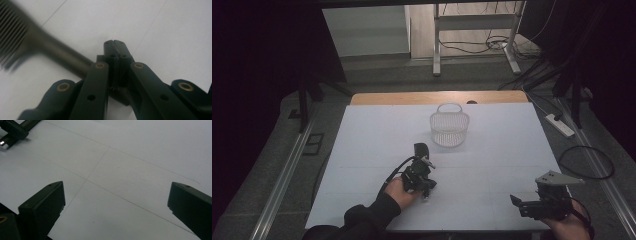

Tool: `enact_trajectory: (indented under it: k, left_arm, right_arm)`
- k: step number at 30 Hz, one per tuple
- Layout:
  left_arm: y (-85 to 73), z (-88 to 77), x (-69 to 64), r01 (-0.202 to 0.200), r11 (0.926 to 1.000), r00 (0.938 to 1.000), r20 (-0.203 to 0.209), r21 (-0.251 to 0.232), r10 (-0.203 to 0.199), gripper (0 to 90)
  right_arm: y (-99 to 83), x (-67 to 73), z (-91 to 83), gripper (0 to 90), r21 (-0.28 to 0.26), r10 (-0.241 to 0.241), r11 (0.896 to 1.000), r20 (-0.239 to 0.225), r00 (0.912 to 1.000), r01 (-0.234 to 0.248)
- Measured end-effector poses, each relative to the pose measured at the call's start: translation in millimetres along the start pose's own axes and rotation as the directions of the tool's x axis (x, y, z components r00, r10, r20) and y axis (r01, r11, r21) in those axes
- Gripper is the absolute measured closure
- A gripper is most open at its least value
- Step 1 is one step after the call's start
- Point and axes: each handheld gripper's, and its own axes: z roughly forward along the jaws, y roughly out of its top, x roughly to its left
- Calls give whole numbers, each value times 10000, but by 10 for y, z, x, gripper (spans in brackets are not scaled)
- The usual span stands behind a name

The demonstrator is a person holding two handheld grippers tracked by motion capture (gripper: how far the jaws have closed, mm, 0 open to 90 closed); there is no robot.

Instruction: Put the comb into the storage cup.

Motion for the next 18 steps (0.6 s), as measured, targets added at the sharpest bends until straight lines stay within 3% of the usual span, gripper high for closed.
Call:
enact_trajectory:
  k: [7,18]
  left_arm:
    - [-111,-100,69,487,9988,9988,8,58,-487,886]
    - [-230,-145,90,689,9972,9976,-105,303,-686,886]
  right_arm:
    - [5,1,6,15,12,-25,10000,-16,10000,25]
    - [6,3,7,15,6,-52,10000,-21,10000,52]
